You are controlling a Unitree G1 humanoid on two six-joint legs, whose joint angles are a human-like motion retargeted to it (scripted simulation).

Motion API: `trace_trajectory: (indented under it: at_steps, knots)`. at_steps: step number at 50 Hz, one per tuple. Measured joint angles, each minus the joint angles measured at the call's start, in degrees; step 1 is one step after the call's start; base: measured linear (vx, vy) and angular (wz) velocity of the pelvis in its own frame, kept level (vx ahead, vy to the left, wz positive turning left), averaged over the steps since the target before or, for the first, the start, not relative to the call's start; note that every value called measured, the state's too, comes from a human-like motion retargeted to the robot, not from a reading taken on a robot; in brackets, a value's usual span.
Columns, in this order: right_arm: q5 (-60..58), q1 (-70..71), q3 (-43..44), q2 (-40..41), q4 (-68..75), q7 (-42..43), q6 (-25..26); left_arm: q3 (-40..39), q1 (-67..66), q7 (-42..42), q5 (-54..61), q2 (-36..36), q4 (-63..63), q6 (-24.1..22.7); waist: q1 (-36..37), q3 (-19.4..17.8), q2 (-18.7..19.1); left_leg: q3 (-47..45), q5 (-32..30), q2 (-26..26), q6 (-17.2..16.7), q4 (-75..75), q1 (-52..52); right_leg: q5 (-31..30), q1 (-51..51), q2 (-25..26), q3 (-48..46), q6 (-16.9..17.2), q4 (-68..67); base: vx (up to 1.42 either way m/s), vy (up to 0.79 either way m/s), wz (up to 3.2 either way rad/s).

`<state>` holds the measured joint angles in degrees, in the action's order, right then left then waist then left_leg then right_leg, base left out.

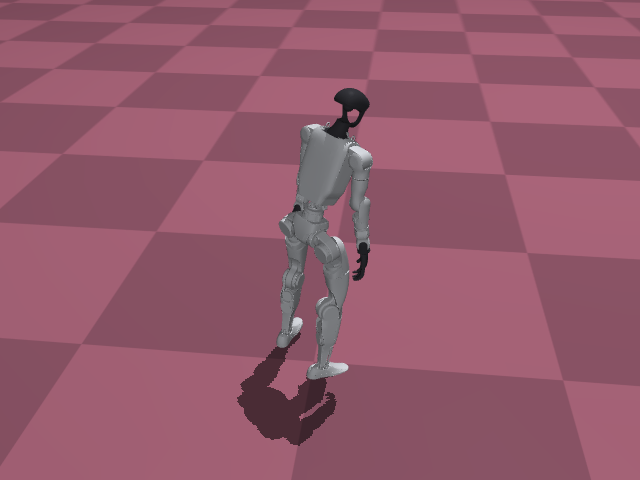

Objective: Upper body actions

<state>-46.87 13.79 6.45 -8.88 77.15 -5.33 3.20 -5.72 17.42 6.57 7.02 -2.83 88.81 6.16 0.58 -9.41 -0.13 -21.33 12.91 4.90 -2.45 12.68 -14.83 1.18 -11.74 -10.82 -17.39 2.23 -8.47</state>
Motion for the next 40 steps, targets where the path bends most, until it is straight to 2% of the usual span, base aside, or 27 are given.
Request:
trace_trajectory:
  at_steps: [3,7,12,17,22,25,28,30,35,40]
  knots:
    - [1.97,5.87,-1.77,-0.87,-1.52,0.42,-2.17,1.64,5.09,1.86,-0.56,0.37,-3.01,-2.23,1.94,-2.16,0.78,-0.5,4.7,4.98,-1.16,11.39,-7.83,3.55,-7.93,0.11,2.46,-0.15,-9.1,-0.34,0.08,-0.4]
    - [3.32,13.17,-3.77,-2.24,-5.07,0.61,-5.1,5.98,13.15,1.89,-0.18,-1.49,-6.89,-4.32,4.36,-3.71,2.69,1.48,11.49,12.65,-1.93,29.21,-21.71,8.57,-19.68,3.05,3.34,-2.15,-21.67,-0.26,0.1,-0.43]
    - [6.61,21.81,-3.16,-4.3,-11.05,-0.79,-10.1,7.46,26.82,-0.07,-3.87,-4.36,-9.59,-6.0,8.76,-4.77,4.15,5.5,18.05,18.72,0.1,48.77,-41.08,14.62,-36.37,6.72,1.71,-5.57,-37.99,-0.33,-0.03,-0.44]
    - [10.31,31.29,-2.14,-5.75,-14.33,-3.16,-13.59,9.96,37.95,-2.24,-4.61,-7.37,-12.19,-7.96,13.21,-5.99,1.53,4.93,24.25,22.35,4.68,64.51,-56.0,20.18,-53.15,9.7,0.47,-10.9,-54.24,-0.21,-0.06,-0.69]
    - [13.8,39.44,-4.18,-8.53,-17.77,-2.95,-17.0,11.77,46.69,-1.25,-4.93,-9.32,-15.39,-10.64,15.94,-7.91,-2.03,5.7,28.51,24.89,6.93,77.49,-69.2,24.09,-68.37,11.02,-1.36,-16.99,-68.44,-0.14,-0.02,-0.49]
    - [13.97,42.67,-5.82,-10.42,-19.35,-2.15,-17.66,12.43,49.62,-0.34,-3.99,-9.85,-17.48,-11.05,16.61,-11.12,-2.99,4.63,31.09,26.02,9.66,84.22,-73.32,25.15,-73.71,10.59,-0.4,-17.23,-75.37,-0.01,0.19,-0.35]
    - [12.98,45.13,-7.85,-11.84,-19.69,-1.24,-18.07,12.56,51.34,-0.29,-3.57,-10.93,-18.34,-11.4,16.8,-16.94,-2.84,4.51,33.82,28.24,11.4,90.93,-73.74,26.82,-74.99,10.41,0.66,-17.23,-82.22,-0.07,0.15,-0.38]
    - [13.79,44.9,-9.8,-12.33,-19.59,-0.68,-19.33,13.11,50.6,-0.02,-3.43,-11.77,-18.57,-11.78,16.94,-18.87,-3.0,4.36,35.21,29.73,12.42,94.54,-74.11,27.45,-76.2,10.56,1.38,-17.23,-86.01,-0.03,0.1,-0.41]
    - [15.47,42.38,-12.29,-13.07,-19.44,-0.63,-20.8,13.44,47.15,1.48,-4.11,-12.25,-19.11,-12.0,16.98,-20.27,-4.0,3.41,36.95,30.98,14.37,99.62,-74.83,28.32,-78.15,10.39,3.18,-17.23,-91.23,0.0,0.03,-0.1]
    - [14.55,42.27,-11.31,-13.45,-18.59,0.11,-20.64,12.29,46.87,2.33,-3.4,-11.82,-18.31,-12.09,16.96,-20.08,-3.46,3.3,36.96,30.79,14.52,98.85,-74.79,28.58,-78.09,10.16,3.19,-17.23,-90.76,0.03,0.01,0.0]
